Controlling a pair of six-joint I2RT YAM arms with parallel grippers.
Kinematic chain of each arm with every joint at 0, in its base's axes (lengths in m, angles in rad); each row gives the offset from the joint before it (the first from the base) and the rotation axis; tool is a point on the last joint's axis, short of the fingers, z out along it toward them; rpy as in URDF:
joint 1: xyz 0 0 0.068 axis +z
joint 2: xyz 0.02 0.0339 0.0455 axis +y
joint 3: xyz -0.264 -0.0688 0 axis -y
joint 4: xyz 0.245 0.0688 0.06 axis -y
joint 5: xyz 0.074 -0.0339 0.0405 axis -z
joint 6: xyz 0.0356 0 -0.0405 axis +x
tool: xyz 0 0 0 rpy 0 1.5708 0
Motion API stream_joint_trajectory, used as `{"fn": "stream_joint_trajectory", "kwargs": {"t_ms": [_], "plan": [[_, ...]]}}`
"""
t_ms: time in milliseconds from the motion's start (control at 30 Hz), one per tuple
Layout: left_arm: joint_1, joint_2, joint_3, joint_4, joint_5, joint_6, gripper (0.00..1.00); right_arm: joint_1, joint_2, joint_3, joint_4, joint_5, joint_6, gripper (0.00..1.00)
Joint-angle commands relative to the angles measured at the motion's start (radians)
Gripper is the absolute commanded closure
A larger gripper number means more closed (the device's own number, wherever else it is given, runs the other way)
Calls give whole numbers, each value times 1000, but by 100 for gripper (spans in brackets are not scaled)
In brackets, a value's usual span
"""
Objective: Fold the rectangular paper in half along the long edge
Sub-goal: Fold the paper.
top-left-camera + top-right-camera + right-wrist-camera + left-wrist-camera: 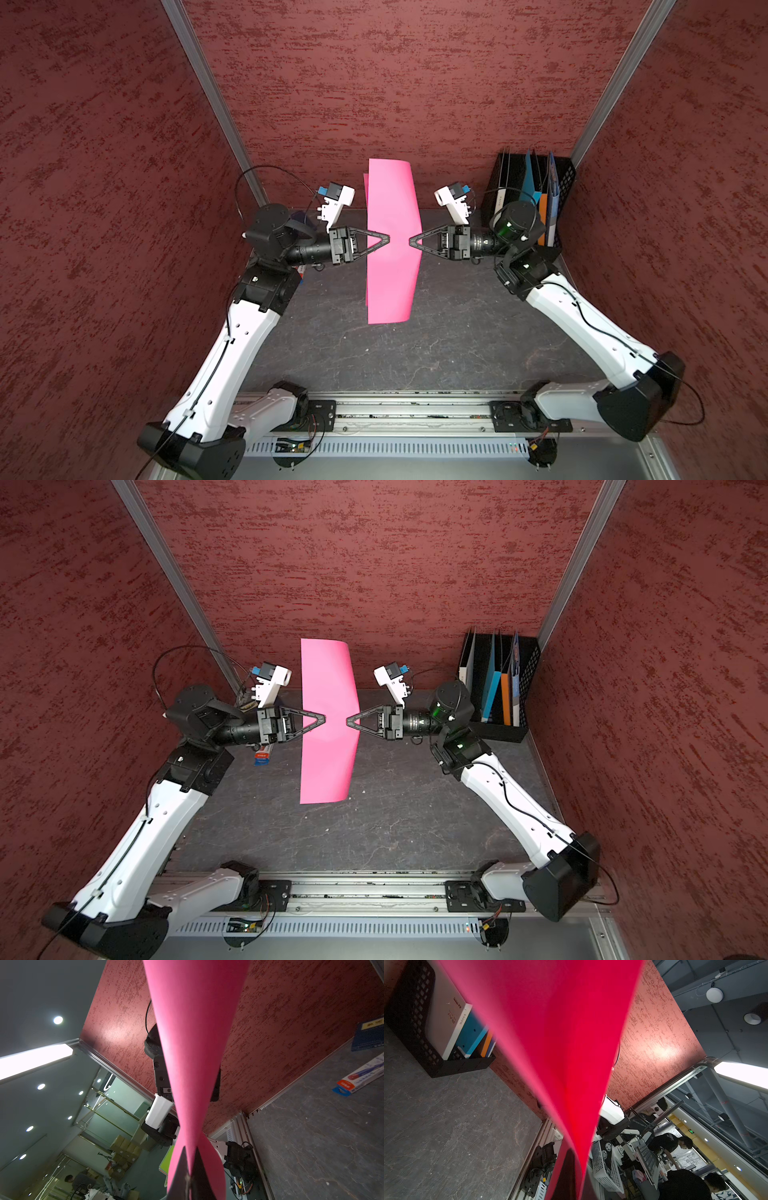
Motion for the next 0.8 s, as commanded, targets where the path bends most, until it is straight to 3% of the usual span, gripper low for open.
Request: {"fn": "stream_joint_trajectory", "kwargs": {"t_ms": [0, 100, 133, 200, 300, 767], "plan": [[-6, 0, 21, -11, 9, 24, 100, -1, -30, 38, -57, -1, -52, 100], [-9, 3, 28, -33, 9, 40, 100, -1, -31, 53, -92, 4, -77, 98], [-10, 2, 27, -36, 10, 43, 100, -1, -29, 57, -93, 7, -79, 93], [-12, 3, 26, -40, 9, 46, 100, 0, -26, 66, -96, 16, -83, 72], [-16, 0, 19, -47, 9, 50, 100, 0, -12, 76, -75, 22, -77, 62], [-32, -14, 3, 15, -19, 22, 100, 10, 79, 57, 251, 66, 94, 58]]}}
